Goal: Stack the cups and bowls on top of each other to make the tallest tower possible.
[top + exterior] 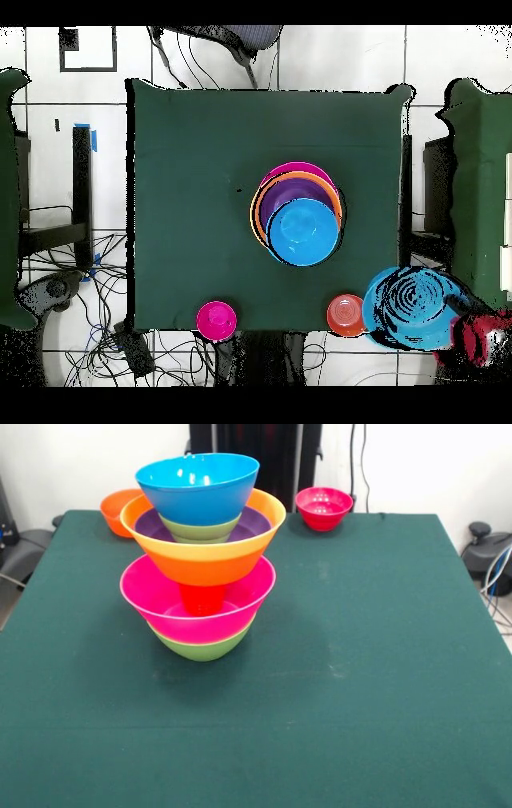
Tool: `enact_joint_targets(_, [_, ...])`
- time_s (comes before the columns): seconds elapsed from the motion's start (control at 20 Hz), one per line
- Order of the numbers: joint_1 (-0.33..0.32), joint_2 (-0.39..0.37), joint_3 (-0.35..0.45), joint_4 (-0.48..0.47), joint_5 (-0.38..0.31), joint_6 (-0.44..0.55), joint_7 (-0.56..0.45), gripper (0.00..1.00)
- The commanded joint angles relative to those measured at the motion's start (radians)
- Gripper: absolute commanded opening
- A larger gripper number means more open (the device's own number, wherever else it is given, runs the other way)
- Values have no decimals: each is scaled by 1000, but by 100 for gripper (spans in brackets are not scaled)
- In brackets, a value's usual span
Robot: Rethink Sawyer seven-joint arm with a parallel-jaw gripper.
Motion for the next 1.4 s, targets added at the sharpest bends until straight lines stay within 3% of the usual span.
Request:
enact_joint_targets(0.05, [73,59,-24,99,-12,-41,-327,0])
enact_joint_targets(0.85, [102,79,-57,105,7,-79,-347,0])
enact_joint_targets(1.4, [107,57,-74,67,-46,0,-312,0])
